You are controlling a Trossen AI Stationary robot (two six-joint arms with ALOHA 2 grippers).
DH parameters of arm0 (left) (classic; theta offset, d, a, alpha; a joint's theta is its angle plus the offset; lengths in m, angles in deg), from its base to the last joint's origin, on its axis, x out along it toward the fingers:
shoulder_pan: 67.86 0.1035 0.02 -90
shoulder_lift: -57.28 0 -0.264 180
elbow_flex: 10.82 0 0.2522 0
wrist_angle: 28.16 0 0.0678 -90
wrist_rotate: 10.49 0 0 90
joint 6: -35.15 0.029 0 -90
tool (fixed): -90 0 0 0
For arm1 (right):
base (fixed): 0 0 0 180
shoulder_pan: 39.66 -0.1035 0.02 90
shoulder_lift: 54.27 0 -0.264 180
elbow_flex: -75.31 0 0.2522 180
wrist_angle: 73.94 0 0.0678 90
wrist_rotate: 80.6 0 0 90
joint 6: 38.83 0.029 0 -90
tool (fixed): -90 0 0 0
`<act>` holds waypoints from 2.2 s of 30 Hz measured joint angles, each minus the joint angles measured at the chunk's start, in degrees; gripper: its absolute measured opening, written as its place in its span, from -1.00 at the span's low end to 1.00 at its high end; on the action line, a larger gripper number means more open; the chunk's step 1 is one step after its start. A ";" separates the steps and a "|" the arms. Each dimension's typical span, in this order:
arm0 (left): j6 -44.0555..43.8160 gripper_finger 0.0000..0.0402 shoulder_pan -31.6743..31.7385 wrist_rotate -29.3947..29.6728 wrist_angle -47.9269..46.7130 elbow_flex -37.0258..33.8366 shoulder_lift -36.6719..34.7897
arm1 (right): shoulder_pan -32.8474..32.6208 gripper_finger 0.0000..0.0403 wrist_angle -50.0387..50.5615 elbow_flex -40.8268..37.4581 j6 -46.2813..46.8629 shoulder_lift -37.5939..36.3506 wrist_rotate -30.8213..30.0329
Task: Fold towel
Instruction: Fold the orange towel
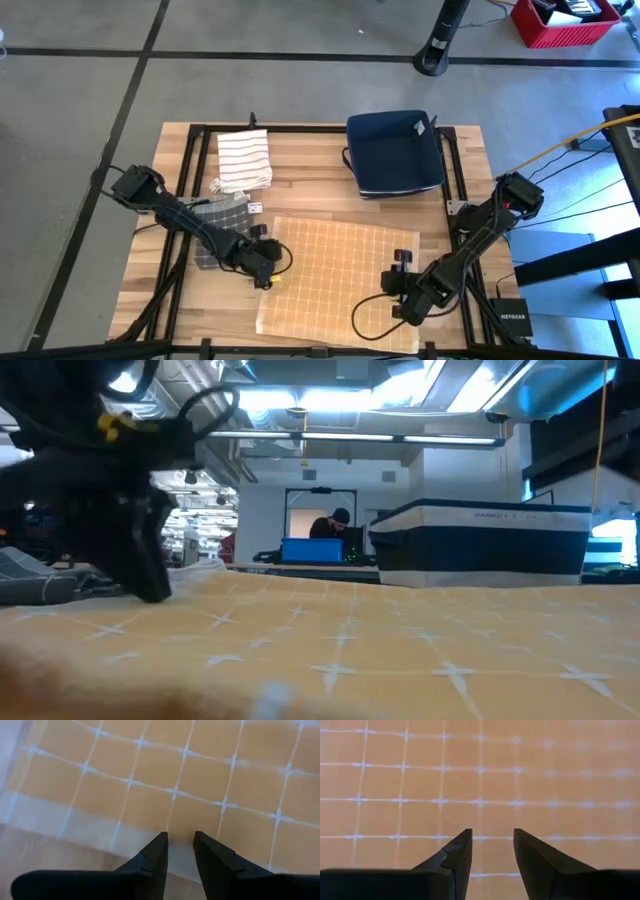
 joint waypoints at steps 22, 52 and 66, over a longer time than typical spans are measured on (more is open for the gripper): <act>-5.86 -0.56 -3.11 -5.44 -12.37 11.60 -2.60 | 2.56 -0.27 7.30 3.23 0.69 -5.24 14.72; 6.13 0.12 -1.00 -15.43 -15.64 11.26 4.49 | 4.44 -0.27 14.49 0.12 0.29 -6.44 11.03; 5.27 0.04 -0.94 -15.73 -15.69 11.54 7.17 | 3.96 -0.27 14.53 0.12 0.70 -6.44 11.08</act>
